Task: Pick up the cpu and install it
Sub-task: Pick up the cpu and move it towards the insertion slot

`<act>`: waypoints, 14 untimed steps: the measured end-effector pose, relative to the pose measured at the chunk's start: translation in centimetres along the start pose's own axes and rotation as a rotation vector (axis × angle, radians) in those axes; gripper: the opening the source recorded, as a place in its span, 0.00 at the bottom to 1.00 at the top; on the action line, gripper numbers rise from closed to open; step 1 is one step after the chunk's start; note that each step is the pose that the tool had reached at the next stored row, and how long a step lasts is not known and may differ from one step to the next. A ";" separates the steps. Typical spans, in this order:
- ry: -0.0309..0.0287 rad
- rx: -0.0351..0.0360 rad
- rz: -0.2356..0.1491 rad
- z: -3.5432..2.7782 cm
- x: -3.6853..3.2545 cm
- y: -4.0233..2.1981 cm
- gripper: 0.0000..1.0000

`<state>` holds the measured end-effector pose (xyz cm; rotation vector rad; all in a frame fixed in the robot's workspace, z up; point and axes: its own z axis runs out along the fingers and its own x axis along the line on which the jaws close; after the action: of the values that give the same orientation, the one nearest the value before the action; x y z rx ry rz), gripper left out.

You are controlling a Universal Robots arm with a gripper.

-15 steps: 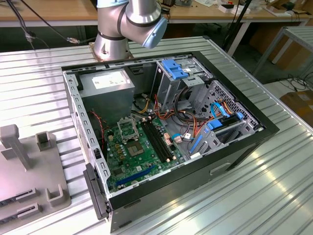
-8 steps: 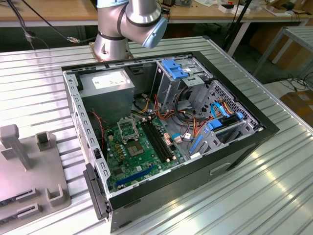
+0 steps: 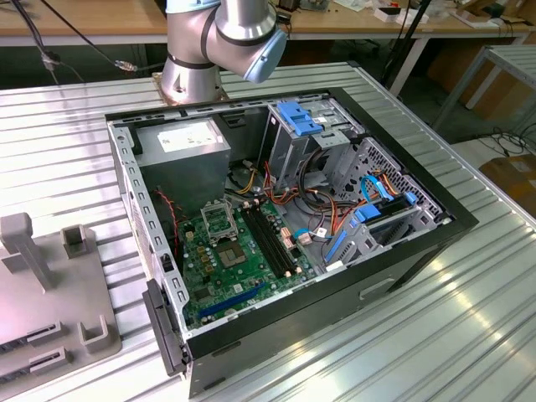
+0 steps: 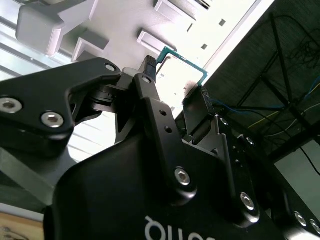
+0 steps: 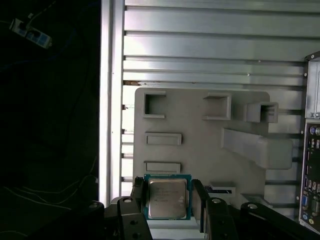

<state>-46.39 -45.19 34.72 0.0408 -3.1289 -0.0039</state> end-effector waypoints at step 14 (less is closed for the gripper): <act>0.0000 0.0000 0.000 -0.71 -0.05 0.01 0.47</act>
<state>-46.33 -45.18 35.43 0.0407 -3.1289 -0.0039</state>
